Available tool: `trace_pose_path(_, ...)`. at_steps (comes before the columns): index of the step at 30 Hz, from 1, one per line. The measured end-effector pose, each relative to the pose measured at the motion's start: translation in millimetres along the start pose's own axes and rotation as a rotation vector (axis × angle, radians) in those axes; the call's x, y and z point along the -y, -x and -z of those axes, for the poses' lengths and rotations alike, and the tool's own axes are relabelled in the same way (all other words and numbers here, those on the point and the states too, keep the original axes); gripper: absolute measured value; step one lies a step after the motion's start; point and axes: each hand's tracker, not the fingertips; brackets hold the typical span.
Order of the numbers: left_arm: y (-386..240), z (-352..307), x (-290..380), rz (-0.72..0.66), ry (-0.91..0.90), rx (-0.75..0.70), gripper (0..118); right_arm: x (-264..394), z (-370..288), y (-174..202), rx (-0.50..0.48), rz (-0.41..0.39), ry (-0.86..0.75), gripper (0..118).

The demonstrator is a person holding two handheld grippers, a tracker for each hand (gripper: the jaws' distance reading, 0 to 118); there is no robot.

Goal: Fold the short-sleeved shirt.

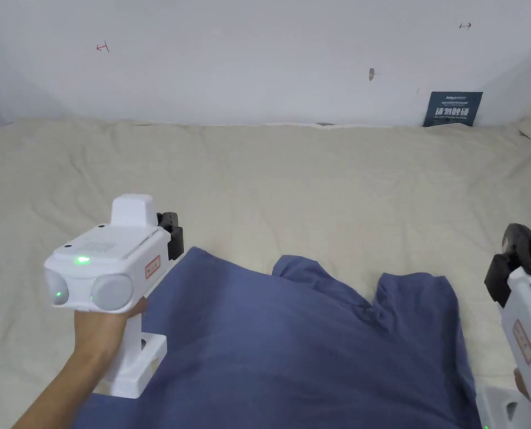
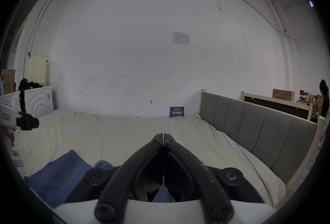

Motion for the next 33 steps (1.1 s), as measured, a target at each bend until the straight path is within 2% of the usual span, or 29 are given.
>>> trace_pose_path(4, 18, 77, 2, 0.022, 0.193, 0.022, 0, 8, 22, -1, 0.01, -0.011, 0.03, 1)
trace_pose_path(6, 26, 118, 3, 0.04, 0.235, 0.01, 1, 13, 36, -2, 0.019, -0.021, 0.052, 1)
trace_pose_path(7, 29, 135, 6, 0.056, 0.272, 0.01, 7, 16, 42, -1, 0.022, -0.026, 0.059, 1)
trace_pose_path(8, 33, 154, 12, 0.085, 0.332, -0.013, 22, 19, 50, -1, 0.025, -0.03, 0.068, 1)
trace_pose_path(9, 34, 172, 15, 0.099, 0.37, -0.016, 42, 23, 57, -2, 0.03, -0.032, 0.078, 1)
trace_pose_path(10, 36, 187, 21, 0.112, 0.408, -0.022, 72, 26, 65, -2, 0.035, -0.036, 0.089, 1)
trace_pose_path(11, 41, 204, 26, 0.084, 0.425, -0.025, 89, 30, 73, -1, 0.04, -0.039, 0.104, 1)
trace_pose_path(12, 44, 218, 31, 0.076, 0.471, -0.02, 101, 34, 80, -1, 0.046, -0.042, 0.114, 1)
trace_pose_path(13, 43, 232, 36, 0.07, 0.49, -0.042, 105, 39, 87, -1, 0.052, -0.045, 0.127, 1)
trace_pose_path(17, 44, 270, 53, 0.048, 0.565, -0.089, 99, 56, 110, -2, 0.066, -0.051, 0.175, 1)
trace_pose_path(19, 44, 277, 62, 0.03, 0.587, -0.074, 82, 64, 117, -3, 0.075, -0.046, 0.198, 1)
trace_pose_path(22, 36, 271, 66, 0.02, 0.551, -0.082, 81, 73, 123, -7, 0.077, -0.024, 0.244, 1)
trace_pose_path(23, 34, 269, 65, 0.022, 0.555, -0.067, 76, 77, 124, -9, 0.078, -0.016, 0.26, 1)
trace_pose_path(24, 30, 266, 64, 0.03, 0.544, -0.06, 69, 79, 125, -11, 0.08, -0.01, 0.282, 2)
trace_pose_path(27, 20, 258, 62, 0.116, 0.508, -0.064, 6, 88, 128, -20, 0.084, 0.048, 0.367, 2)
trace_pose_path(29, 15, 252, 59, 0.123, 0.486, -0.081, 2, 94, 131, -26, 0.093, 0.071, 0.42, 4)
trace_pose_path(30, 15, 248, 55, 0.119, 0.472, -0.084, 2, 97, 134, -28, 0.087, 0.076, 0.462, 10)
trace_pose_path(33, 16, 217, 32, 0.039, 0.385, -0.058, 2, 113, 141, -37, 0.043, 0.117, 0.617, 56)
